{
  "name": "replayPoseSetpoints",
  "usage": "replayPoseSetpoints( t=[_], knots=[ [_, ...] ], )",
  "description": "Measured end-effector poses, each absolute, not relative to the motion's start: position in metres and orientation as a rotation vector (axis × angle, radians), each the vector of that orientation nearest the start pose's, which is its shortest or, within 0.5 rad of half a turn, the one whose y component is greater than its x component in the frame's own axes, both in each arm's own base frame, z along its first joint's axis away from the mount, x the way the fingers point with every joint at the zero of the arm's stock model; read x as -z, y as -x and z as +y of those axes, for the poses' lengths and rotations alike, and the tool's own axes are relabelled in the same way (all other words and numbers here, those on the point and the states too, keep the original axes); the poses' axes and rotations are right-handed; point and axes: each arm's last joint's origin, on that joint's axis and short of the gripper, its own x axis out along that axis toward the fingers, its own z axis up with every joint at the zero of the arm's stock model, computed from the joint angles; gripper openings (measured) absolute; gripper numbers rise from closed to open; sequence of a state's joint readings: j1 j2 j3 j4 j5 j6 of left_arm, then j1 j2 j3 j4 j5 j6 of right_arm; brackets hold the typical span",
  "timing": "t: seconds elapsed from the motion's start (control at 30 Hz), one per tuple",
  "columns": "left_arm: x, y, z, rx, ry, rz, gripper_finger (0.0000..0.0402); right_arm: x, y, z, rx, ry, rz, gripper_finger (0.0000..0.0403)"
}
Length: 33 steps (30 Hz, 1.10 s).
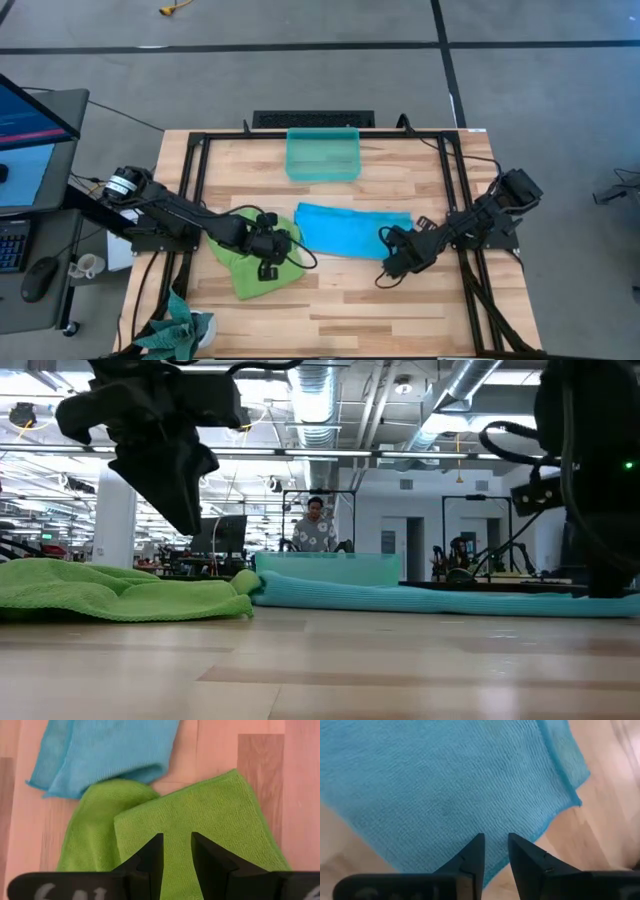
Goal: Roll microfiber towels into tight, uniform cylinder then place into a basket
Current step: Fold the blue microfiber cloth
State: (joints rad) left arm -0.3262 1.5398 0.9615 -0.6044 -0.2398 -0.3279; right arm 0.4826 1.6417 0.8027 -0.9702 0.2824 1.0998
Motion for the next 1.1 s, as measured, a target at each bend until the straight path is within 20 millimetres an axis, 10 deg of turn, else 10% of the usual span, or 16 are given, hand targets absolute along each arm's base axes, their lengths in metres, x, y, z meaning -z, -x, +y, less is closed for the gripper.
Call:
replayPoseSetpoints(
  t=[0.47,1.1],
  knots=[
    [-0.196,-0.275,-0.086,-0.103,-0.037,1.104,0.0091,-0.133,-0.177,0.083,0.942,-0.093,1.598,0.0107],
    [-0.166,-0.284,-0.081,0.127,-0.004,0.74,0.0091,-0.175,-0.209,0.15,0.642,-0.101,1.235,0.0107]
  ],
)
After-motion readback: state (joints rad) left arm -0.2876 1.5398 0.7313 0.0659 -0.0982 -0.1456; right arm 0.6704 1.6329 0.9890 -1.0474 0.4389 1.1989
